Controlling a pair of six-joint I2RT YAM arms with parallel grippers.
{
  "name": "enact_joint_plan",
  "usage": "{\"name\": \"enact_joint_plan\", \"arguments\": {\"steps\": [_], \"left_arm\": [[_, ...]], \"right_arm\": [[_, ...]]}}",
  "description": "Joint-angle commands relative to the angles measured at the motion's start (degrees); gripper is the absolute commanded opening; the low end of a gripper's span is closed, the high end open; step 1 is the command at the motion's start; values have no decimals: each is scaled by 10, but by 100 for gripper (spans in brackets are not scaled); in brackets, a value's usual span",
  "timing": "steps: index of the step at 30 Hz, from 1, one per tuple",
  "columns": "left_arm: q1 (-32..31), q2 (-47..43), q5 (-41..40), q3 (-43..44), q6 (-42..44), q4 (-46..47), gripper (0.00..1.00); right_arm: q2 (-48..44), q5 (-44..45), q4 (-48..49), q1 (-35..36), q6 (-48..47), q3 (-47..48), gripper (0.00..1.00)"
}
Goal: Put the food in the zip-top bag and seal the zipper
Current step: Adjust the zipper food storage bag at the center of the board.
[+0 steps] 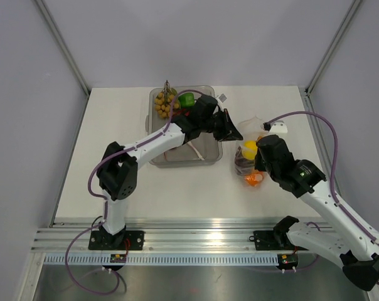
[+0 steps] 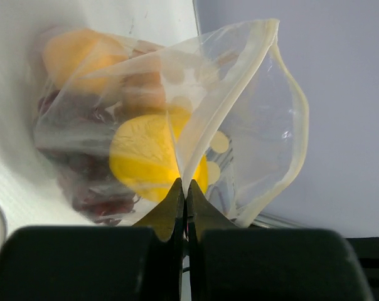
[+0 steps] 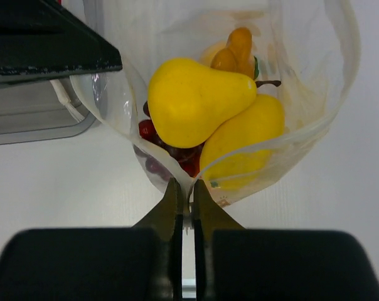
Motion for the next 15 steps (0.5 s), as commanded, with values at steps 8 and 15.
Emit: {"name": "enact_joint_plan", "arguments": {"steps": [8, 15], "left_arm": [[6, -130, 39, -96, 89, 8, 43], [13, -190, 21, -9, 370, -133, 65]], "right_arm": [[25, -27, 164, -5, -214, 27, 0], [37, -87, 98, -11, -245, 85, 0]]}}
